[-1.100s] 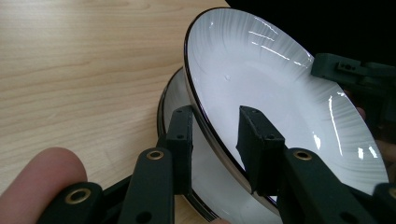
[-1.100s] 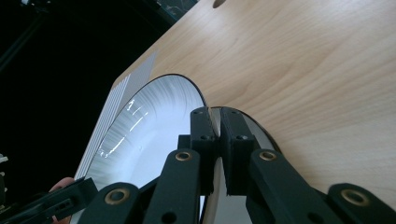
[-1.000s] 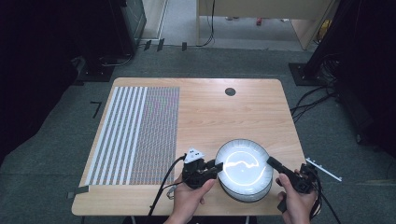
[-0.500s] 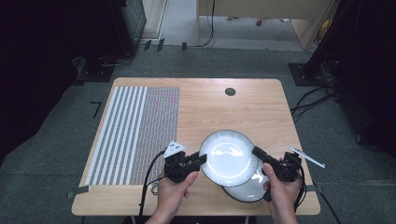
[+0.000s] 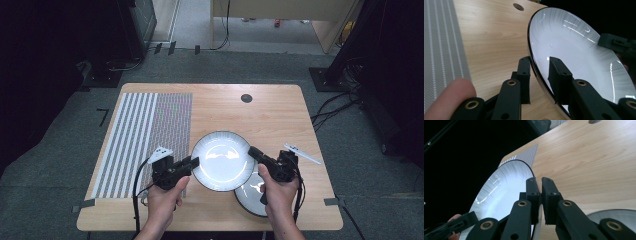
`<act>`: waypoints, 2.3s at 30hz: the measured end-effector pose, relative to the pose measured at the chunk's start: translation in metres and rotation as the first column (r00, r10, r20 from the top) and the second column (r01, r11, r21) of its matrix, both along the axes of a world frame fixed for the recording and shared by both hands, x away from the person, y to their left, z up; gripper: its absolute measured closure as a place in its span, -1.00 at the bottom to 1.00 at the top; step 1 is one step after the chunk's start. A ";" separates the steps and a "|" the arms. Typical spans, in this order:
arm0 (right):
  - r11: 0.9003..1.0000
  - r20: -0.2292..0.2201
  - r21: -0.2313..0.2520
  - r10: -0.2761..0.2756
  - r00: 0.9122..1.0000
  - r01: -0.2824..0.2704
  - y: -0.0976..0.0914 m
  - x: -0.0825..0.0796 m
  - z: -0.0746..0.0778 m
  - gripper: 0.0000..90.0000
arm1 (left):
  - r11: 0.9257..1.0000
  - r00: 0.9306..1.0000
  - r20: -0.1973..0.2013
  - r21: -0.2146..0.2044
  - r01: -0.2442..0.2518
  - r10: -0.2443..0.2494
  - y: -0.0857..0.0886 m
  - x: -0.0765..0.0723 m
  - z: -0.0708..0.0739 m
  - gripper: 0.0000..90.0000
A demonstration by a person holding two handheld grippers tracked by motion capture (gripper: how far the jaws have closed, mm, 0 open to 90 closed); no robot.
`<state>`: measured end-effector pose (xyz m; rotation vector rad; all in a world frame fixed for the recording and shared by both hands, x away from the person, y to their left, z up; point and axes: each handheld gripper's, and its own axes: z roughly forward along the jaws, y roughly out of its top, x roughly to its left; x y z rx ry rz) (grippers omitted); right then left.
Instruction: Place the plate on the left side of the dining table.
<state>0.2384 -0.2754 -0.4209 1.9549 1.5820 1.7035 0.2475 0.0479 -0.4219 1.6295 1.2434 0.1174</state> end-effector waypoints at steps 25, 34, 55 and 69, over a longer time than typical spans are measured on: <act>0.996 0.030 -0.023 0.087 0.996 -0.087 0.109 0.037 0.013 0.90 | 0.984 0.984 -0.019 -0.027 -0.175 0.175 0.099 0.016 0.014 0.73; 0.995 0.007 -0.024 0.099 0.995 -0.099 0.154 0.056 0.001 0.91 | 0.976 0.976 -0.034 -0.009 -0.217 0.217 0.140 0.031 0.007 0.77; 0.992 -0.081 -0.067 0.099 0.992 -0.104 0.225 0.120 -0.044 0.93 | 0.960 0.950 -0.143 0.007 -0.278 0.277 0.200 0.105 -0.034 0.83; 0.990 -0.103 -0.137 0.011 0.995 -0.025 0.244 0.163 -0.070 0.94 | 0.956 0.934 -0.205 0.046 -0.291 0.294 0.204 0.154 -0.068 0.79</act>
